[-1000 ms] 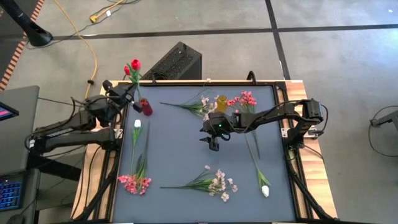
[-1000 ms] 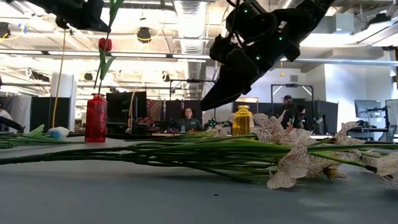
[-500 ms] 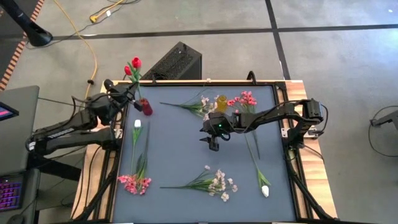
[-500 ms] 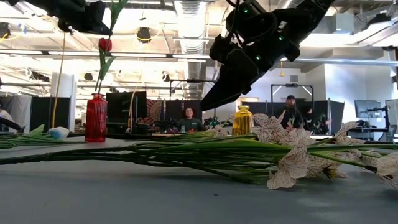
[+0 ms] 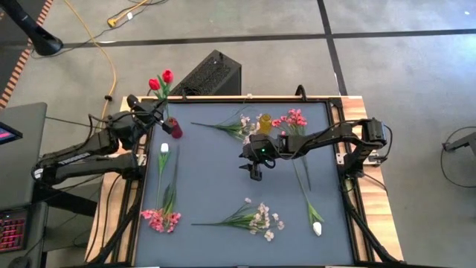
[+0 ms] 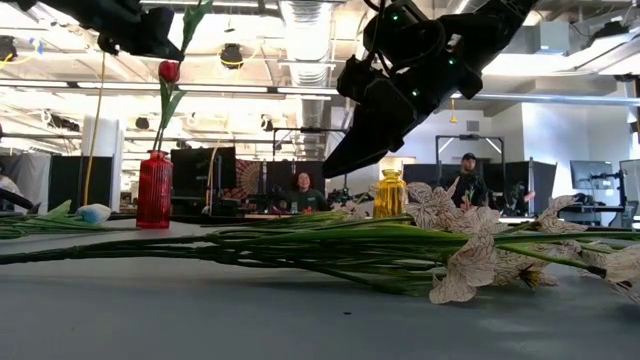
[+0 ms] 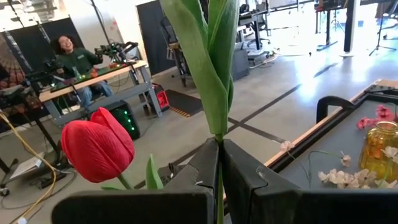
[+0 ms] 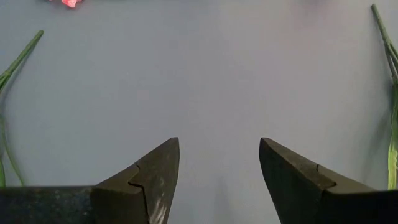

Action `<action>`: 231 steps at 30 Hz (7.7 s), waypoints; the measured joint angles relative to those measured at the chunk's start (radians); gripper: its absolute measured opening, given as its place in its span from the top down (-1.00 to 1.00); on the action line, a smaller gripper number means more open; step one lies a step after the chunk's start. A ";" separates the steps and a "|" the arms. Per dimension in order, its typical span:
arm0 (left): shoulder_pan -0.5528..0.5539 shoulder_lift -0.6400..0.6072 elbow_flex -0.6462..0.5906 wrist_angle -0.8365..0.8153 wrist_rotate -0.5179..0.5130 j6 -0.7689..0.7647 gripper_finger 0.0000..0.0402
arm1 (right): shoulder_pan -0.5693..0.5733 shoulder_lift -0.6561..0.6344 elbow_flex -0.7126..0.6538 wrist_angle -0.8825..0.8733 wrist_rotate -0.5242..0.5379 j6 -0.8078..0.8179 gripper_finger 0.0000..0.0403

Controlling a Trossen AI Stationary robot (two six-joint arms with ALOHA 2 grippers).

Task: Sort flowers into vase by color
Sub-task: Put the red flower into the red vase, then put the top pink flowers into the red vase

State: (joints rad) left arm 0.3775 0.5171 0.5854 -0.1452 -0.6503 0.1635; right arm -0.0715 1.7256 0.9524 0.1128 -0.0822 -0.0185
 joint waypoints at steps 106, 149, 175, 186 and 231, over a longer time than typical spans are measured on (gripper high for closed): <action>-0.012 0.054 0.055 -0.673 0.598 -0.646 0.39 | 0.034 0.000 0.000 0.033 0.000 0.242 -0.24; -0.343 0.059 -0.001 -0.575 0.536 -0.460 0.39 | 0.124 -0.333 -0.205 -1.112 0.320 1.167 -0.24; -0.343 0.059 -0.001 -0.577 0.518 -0.467 0.39 | -0.001 -0.225 -0.265 -1.005 0.280 1.098 0.46; -0.343 0.059 -0.001 -0.582 0.520 -0.471 0.39 | -0.064 -0.271 -0.263 -1.142 0.360 1.168 0.85; -0.365 -0.005 0.003 -0.583 0.555 -0.456 0.39 | 0.307 -0.564 -0.209 0.134 0.842 0.361 0.90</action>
State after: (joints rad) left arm 0.0120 0.5126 0.5880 -0.7277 -0.0955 -0.2928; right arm 0.2356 1.1615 0.7429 0.2472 0.7597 0.3421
